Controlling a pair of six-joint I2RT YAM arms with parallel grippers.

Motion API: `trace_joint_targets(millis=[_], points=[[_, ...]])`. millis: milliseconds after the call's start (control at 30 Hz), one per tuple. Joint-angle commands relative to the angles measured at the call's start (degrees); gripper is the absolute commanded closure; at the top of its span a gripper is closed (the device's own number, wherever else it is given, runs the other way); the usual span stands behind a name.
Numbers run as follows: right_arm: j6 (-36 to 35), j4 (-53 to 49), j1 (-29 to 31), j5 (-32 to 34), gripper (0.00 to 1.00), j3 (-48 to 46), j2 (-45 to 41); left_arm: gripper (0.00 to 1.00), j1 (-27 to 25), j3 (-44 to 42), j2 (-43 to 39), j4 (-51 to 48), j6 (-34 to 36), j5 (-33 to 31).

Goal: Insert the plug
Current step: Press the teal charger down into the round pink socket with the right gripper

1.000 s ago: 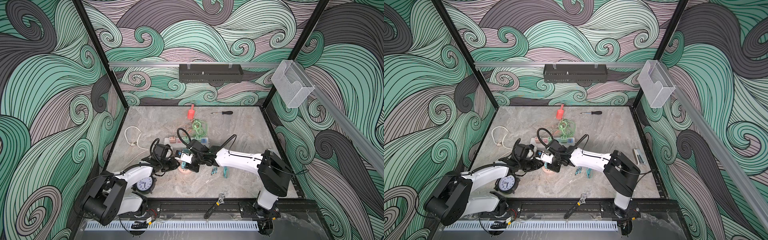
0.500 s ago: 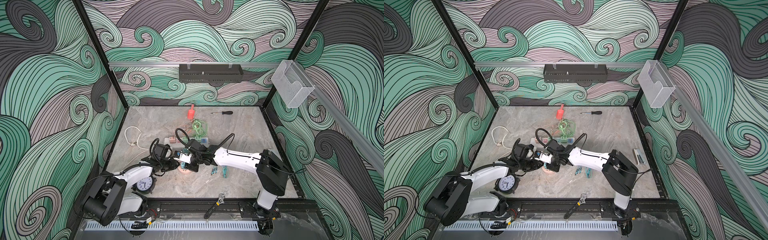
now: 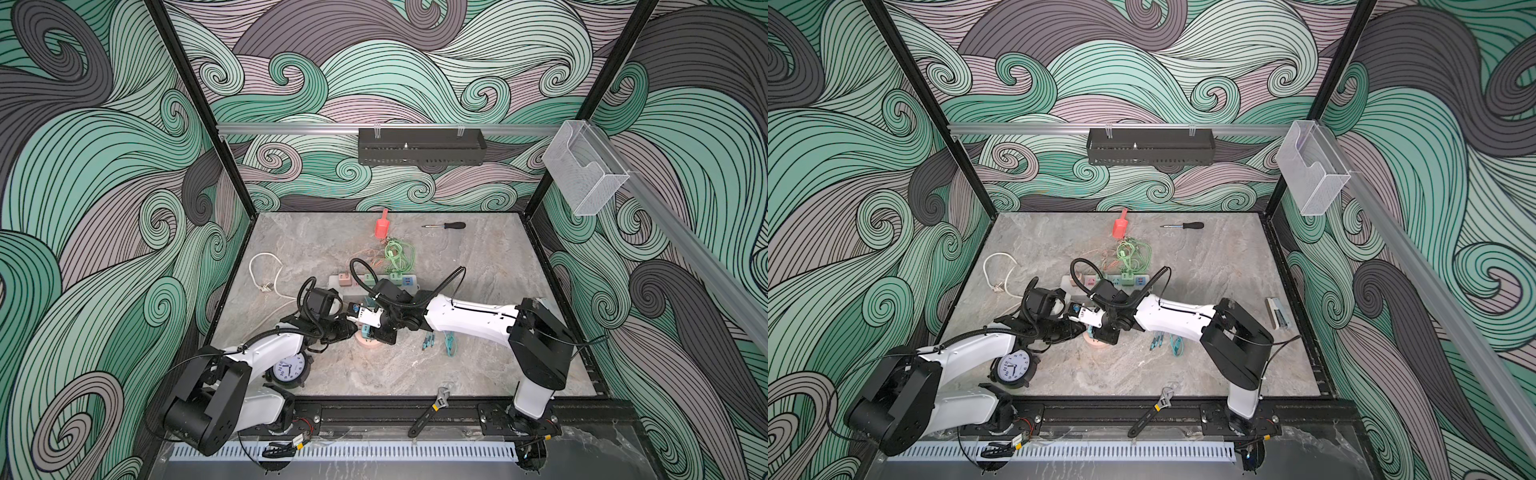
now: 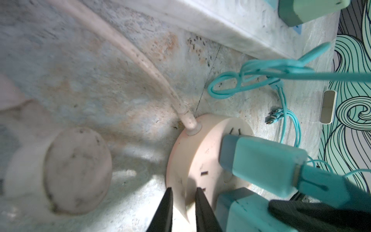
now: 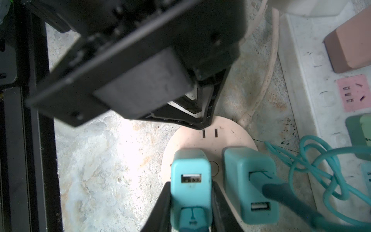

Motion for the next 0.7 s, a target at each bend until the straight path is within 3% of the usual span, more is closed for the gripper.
trace_joint_targets(millis=[0,667], points=[[-0.2,-3.4,0.4,2.2,0.9,-0.1,3.2,0.78,0.5,-0.2,-1.1,-1.3,1.1,-0.2],[2.4,-2.9,0.8,5.1,0.91,-3.6,6.8,0.78,1.7,0.1,-4.7,-2.7,0.3,0.3]])
